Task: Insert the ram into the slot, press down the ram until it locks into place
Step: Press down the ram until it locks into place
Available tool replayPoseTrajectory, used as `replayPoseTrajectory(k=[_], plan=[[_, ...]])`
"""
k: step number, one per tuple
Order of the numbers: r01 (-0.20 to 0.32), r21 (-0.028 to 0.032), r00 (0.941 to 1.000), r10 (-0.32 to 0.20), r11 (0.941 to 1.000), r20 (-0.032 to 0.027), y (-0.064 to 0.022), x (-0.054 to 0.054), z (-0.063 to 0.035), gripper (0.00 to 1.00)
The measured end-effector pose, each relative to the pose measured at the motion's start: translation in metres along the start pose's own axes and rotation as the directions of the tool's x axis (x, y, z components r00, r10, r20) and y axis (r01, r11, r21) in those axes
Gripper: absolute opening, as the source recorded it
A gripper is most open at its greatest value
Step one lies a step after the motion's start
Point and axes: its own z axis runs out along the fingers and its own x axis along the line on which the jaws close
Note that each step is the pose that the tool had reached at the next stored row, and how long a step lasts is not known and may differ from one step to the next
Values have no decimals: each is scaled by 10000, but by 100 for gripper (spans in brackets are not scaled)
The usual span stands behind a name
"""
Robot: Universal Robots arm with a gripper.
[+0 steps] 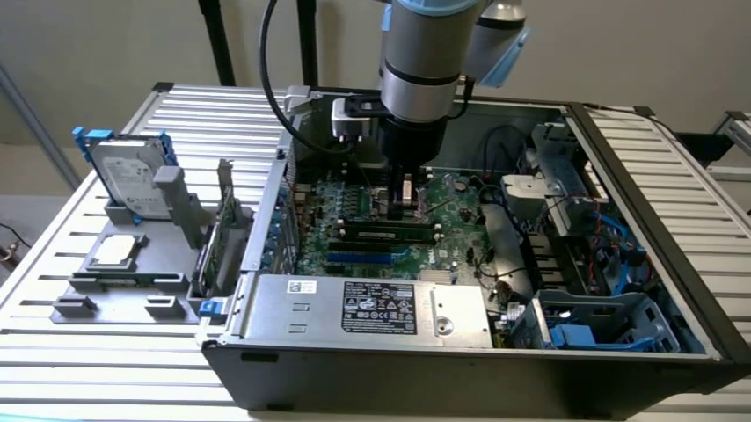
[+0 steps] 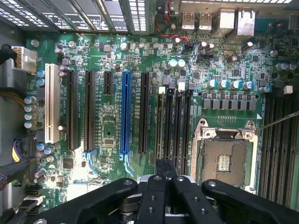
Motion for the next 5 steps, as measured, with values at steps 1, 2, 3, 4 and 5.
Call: replayPoseTrajectory(k=[1,2,3,4,5], plan=[[0,0,10000,0,10000,0,0,0,0,10],[0,-1,10000,0,10000,-1,0,0,0,10],[0,0,10000,0,10000,0,0,0,0,10],[0,0,10000,0,10000,0,0,0,0,10],[0,-1,10000,0,10000,0,0,0,0,10]])
